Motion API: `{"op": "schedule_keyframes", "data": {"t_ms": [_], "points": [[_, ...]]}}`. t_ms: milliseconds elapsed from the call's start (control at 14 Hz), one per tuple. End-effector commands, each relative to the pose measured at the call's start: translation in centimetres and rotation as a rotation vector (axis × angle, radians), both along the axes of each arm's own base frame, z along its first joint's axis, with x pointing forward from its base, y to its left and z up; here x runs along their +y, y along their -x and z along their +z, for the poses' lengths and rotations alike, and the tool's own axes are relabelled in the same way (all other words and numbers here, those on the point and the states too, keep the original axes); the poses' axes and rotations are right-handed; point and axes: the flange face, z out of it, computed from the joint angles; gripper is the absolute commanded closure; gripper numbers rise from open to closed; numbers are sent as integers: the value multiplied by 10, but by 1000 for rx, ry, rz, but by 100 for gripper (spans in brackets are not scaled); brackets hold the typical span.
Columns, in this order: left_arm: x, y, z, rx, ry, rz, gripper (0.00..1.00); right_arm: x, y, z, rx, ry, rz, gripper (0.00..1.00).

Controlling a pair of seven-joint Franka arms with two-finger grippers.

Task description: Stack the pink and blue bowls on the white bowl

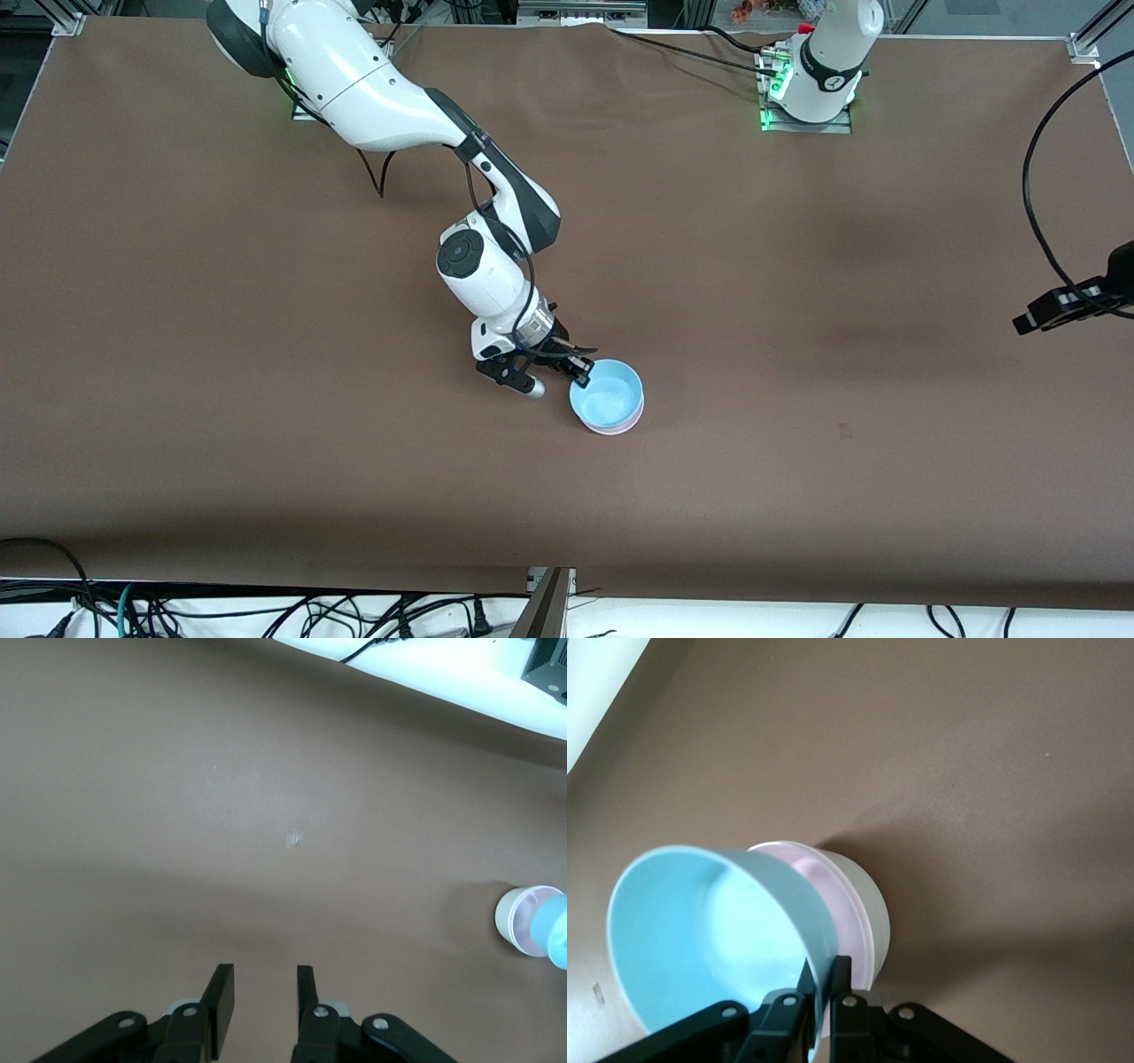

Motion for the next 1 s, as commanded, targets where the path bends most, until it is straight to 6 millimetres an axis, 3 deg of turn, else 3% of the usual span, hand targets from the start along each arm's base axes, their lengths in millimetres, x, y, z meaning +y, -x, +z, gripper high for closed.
{"op": "schedule_keyframes", "data": {"t_ms": [0, 71, 214, 357, 500, 714, 857, 929], "points": [[-2, -5, -5, -23, -23, -22, 63, 1, -7, 4, -15, -11, -11, 27], [-4, -6, -6, -23, -22, -27, 60, 2, -7, 6, -17, -10, -8, 0], [-7, -6, -6, -23, -22, -30, 59, -1, -8, 8, 23, 19, 5, 0], [-6, -6, -6, -22, -22, -28, 59, -5, -14, 28, 65, 68, 36, 0], [-6, -6, -6, -20, -22, -28, 59, -29, -27, 70, 111, 178, 121, 0], [-5, -6, -7, -19, -23, -29, 59, -101, -44, 117, 144, 365, 463, 0], [-5, -6, -7, -15, -60, -39, 59, -175, -54, 152, 194, 431, 682, 0], [-20, -7, -9, -8, -103, -74, 59, -207, -53, 165, 236, 444, 787, 0]]}}
